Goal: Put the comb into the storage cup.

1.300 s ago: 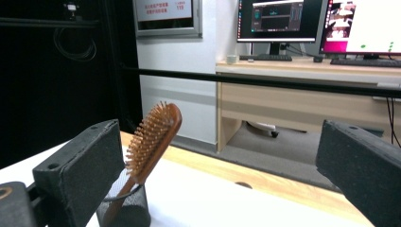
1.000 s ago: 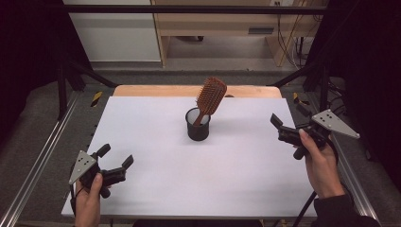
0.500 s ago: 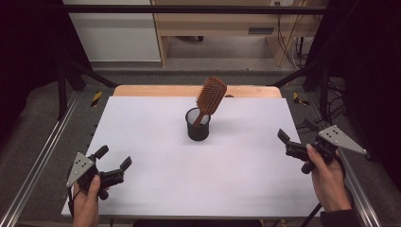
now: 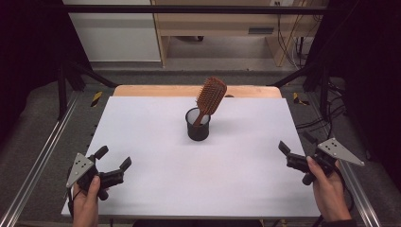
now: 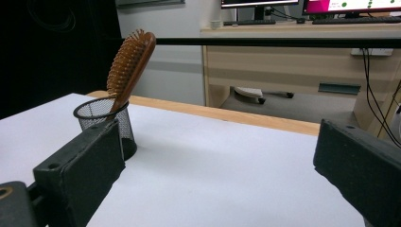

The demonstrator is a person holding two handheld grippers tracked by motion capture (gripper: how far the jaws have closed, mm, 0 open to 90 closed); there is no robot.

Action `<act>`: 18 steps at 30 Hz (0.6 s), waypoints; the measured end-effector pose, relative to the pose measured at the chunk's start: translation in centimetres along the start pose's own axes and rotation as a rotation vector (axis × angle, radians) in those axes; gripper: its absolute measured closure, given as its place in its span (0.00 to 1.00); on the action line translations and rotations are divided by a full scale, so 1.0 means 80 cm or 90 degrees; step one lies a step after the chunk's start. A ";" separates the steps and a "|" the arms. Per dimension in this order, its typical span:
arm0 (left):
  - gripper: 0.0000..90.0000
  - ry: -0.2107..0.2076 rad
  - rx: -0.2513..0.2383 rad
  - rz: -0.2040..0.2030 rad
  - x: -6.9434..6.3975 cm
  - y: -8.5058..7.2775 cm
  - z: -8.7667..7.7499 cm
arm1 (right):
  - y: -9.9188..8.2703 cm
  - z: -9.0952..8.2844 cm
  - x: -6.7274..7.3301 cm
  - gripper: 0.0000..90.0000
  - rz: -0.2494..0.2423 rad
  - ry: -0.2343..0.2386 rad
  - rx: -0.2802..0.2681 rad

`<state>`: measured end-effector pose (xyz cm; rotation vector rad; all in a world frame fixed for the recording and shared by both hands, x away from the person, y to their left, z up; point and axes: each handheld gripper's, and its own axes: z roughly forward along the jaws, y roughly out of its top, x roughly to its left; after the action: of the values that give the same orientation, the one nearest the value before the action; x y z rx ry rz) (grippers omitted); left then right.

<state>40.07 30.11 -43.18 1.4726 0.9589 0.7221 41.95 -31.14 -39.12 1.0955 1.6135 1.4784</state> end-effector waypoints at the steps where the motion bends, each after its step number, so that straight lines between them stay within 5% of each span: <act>1: 0.02 0.000 0.000 0.000 0.000 0.000 0.000 | -0.002 -0.001 0.000 0.03 0.000 -0.001 0.000; 18: 0.02 0.000 0.001 0.006 0.000 -0.001 0.000 | -0.027 -0.011 0.004 0.04 0.000 0.012 0.002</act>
<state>40.09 30.09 -43.24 1.4800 0.9531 0.7280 40.76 -31.22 -41.14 1.0867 1.6295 1.4896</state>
